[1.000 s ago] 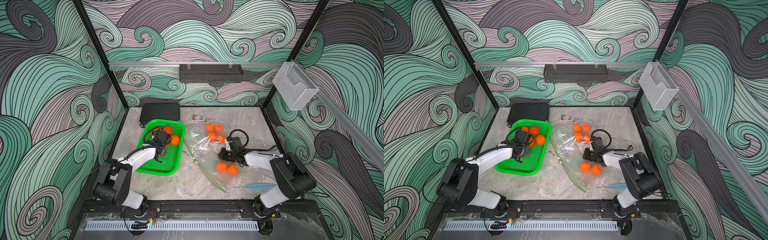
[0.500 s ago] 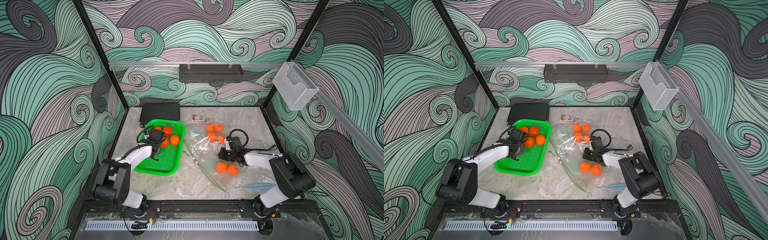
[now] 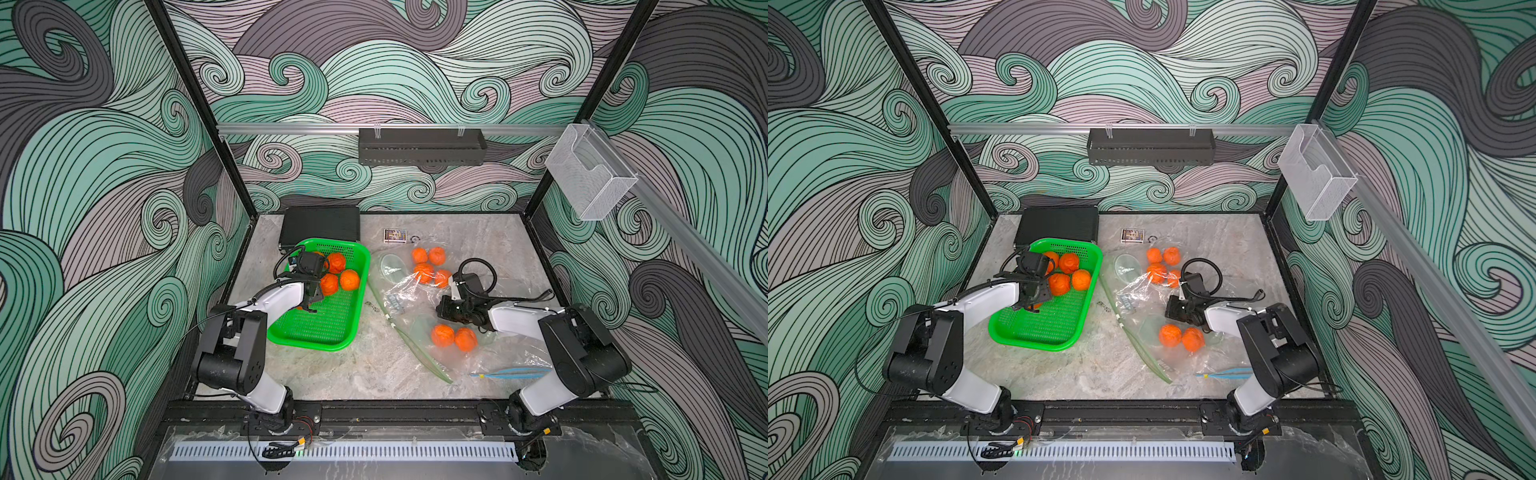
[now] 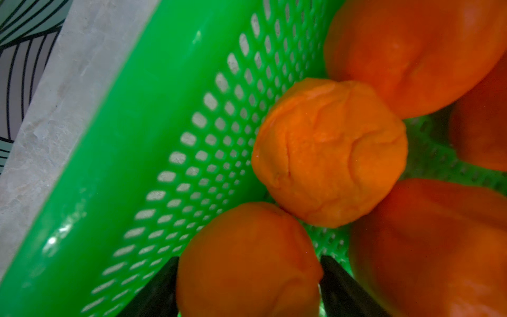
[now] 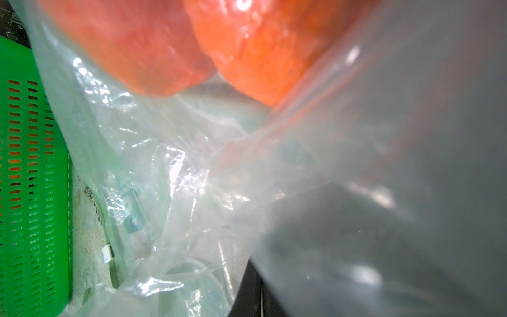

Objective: Open the zip-top bag and take out the orange
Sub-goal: Place the orange in the basket, then pick up the orange from the zipper food storage bag.

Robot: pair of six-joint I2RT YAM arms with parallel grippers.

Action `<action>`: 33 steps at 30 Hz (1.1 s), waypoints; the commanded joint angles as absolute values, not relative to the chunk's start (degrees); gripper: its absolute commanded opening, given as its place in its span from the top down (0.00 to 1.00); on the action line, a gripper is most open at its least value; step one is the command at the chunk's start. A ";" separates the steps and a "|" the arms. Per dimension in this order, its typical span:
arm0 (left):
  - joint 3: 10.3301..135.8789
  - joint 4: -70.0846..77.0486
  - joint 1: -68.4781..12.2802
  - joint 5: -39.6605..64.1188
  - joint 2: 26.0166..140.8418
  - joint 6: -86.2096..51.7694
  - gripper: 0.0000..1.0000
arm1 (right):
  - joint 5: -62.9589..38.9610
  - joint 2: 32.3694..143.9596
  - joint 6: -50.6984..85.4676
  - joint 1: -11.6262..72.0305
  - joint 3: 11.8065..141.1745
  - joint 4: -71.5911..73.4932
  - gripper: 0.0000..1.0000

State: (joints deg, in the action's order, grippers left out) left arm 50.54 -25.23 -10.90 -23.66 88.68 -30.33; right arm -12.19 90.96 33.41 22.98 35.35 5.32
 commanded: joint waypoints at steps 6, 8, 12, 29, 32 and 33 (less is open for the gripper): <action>52.24 -29.38 -10.52 -23.15 80.98 -31.85 0.14 | -9.02 92.68 33.33 23.38 33.97 -1.23 0.92; 52.96 -31.39 -10.55 -22.75 76.81 -32.02 0.14 | -9.04 92.54 33.31 23.38 33.84 -1.23 0.92; 51.97 -30.71 -10.58 -11.89 67.74 -28.51 0.21 | -8.92 92.20 33.23 23.40 33.84 -1.38 0.92; 35.55 -7.30 -51.84 17.93 61.56 -26.45 0.75 | -7.27 90.16 33.23 23.38 32.46 -0.43 0.92; 35.66 -2.20 -56.24 17.07 66.39 -25.95 0.77 | -7.42 90.47 33.14 23.38 32.45 -0.44 0.92; 35.85 -0.90 -56.98 16.17 68.11 -26.08 0.78 | -7.38 90.47 33.13 23.30 32.45 -0.40 0.92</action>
State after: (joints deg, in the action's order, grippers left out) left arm 34.70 -8.54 -54.78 17.08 65.34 -26.02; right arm -10.46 89.49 33.36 23.24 34.26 5.04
